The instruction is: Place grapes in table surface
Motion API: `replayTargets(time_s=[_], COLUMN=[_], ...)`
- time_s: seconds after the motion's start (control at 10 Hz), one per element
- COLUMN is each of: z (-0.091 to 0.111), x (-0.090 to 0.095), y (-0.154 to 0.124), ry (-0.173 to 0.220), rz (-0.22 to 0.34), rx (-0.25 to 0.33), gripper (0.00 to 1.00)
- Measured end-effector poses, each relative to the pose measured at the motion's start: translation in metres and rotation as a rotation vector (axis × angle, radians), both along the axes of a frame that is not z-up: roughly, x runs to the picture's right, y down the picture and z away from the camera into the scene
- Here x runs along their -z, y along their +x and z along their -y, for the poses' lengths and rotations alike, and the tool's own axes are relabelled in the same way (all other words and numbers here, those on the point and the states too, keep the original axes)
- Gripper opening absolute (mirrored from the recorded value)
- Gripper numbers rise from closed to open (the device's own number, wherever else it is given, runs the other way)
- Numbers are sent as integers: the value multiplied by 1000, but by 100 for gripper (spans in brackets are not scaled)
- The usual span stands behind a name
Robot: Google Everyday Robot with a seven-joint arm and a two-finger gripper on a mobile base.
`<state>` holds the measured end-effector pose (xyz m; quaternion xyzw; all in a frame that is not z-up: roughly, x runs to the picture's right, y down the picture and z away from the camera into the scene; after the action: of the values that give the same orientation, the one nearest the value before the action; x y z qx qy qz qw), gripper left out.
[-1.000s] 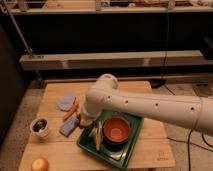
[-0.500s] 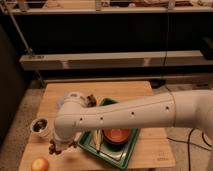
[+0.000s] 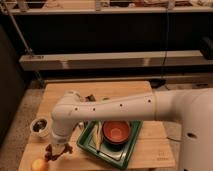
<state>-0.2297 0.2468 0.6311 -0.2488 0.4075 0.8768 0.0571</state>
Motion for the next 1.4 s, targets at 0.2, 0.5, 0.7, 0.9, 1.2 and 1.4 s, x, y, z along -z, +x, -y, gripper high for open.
replayTargets(time_s=[0.2,0.5,0.7,0.9,1.2,1.4], z=[-1,-12,-18,-25,-26,-26], x=[-15,-40,-52,-61,-63,-62], y=[-2,-3,-1,0,1,0], ry=[-11,-61,-77,-77,-75,-75], rz=[-12,-31,-42,-45,-47,-46], rx=[-2,13,23,28,25,26], gripper=[5,37,57,74,80,80])
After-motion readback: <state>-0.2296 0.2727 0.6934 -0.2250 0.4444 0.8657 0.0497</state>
